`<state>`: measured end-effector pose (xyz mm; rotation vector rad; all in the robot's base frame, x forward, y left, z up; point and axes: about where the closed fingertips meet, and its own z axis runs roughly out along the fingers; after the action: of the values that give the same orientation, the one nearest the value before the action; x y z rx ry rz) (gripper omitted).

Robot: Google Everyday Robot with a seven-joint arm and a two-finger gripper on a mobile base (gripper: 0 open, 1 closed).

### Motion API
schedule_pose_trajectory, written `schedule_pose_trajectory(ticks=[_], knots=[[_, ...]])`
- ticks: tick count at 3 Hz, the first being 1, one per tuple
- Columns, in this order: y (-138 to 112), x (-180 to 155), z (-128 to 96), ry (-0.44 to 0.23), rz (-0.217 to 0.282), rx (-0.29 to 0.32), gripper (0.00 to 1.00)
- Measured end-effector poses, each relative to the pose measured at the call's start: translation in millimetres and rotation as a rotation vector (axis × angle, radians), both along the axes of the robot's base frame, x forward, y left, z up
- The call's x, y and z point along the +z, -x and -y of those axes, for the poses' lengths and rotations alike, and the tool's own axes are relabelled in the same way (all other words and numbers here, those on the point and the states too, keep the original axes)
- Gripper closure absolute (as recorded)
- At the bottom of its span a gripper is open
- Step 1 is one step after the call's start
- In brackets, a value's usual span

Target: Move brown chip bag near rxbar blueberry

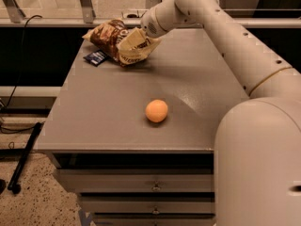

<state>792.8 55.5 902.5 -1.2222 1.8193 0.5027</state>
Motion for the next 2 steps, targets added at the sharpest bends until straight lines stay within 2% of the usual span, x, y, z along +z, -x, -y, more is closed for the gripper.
schedule_pose_trajectory(ticks=[1, 2], knots=[[2, 36, 39, -0.072, 0.056, -0.058, 0.0], [3, 61, 96, -0.123, 0.097, -0.118, 0.0]])
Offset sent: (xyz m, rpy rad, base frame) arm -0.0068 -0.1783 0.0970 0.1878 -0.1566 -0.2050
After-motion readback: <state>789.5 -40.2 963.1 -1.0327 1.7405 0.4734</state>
